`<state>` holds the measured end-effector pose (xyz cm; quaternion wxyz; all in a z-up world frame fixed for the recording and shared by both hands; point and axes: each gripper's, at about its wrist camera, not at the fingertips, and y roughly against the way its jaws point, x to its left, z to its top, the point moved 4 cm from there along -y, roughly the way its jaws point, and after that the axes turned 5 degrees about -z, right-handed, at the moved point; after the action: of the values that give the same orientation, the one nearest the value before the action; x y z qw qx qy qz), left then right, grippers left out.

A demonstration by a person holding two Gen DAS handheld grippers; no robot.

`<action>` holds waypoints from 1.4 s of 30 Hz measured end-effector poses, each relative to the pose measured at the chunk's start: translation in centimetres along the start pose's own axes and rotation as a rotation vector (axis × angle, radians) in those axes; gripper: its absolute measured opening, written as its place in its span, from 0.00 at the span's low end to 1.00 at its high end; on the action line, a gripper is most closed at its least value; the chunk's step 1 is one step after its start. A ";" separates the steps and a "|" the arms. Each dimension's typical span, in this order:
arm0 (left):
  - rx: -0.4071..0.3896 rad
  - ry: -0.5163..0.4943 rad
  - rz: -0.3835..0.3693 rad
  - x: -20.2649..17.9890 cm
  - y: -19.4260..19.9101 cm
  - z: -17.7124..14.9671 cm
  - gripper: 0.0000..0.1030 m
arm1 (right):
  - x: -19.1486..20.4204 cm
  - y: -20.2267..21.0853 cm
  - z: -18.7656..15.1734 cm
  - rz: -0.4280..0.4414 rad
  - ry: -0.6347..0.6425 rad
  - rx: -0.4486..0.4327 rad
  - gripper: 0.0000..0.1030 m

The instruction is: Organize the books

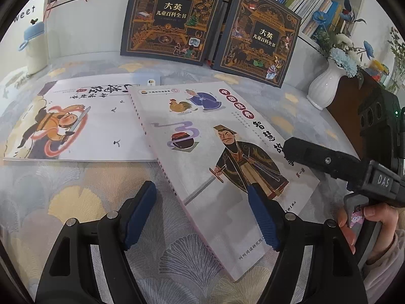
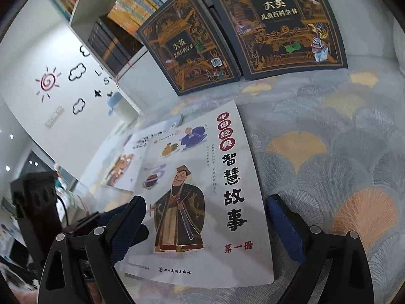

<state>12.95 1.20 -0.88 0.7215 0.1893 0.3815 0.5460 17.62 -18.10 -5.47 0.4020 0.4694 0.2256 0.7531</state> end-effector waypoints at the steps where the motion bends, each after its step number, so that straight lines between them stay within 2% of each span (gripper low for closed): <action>1: -0.001 0.000 0.000 0.0 0.0 0.0 0.72 | 0.1 0.0 0.0 -0.002 0.002 0.001 0.94; 7: 0.005 -0.021 0.009 -0.5 -0.1 -0.2 0.77 | 0.2 -0.1 -0.1 -0.038 0.030 0.009 0.94; 31: 0.010 -0.034 0.013 -0.6 -0.3 -0.4 0.81 | 0.1 -0.1 0.0 -0.017 0.017 0.004 0.94; 34: 0.026 -0.061 0.024 -1.1 -0.7 -0.4 0.87 | 0.2 0.0 -0.2 0.006 0.027 0.018 0.95; 37: 0.040 -0.093 0.045 -1.6 -1.0 -0.4 0.88 | 0.4 0.0 -0.4 0.042 0.048 0.043 0.96; 39: 0.037 -0.092 -0.018 -1.8 -0.7 -0.4 0.88 | 0.5 0.0 -0.5 0.052 0.040 0.051 0.96; 42: 0.054 -0.070 -0.040 -1.7 0.1 -0.8 0.88 | 1.0 0.4 -1.0 0.045 0.018 0.088 0.96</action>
<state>12.12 -0.47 -0.78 0.7398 0.2198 0.3745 0.5140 16.34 -17.43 -5.13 0.3619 0.4849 0.2517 0.7553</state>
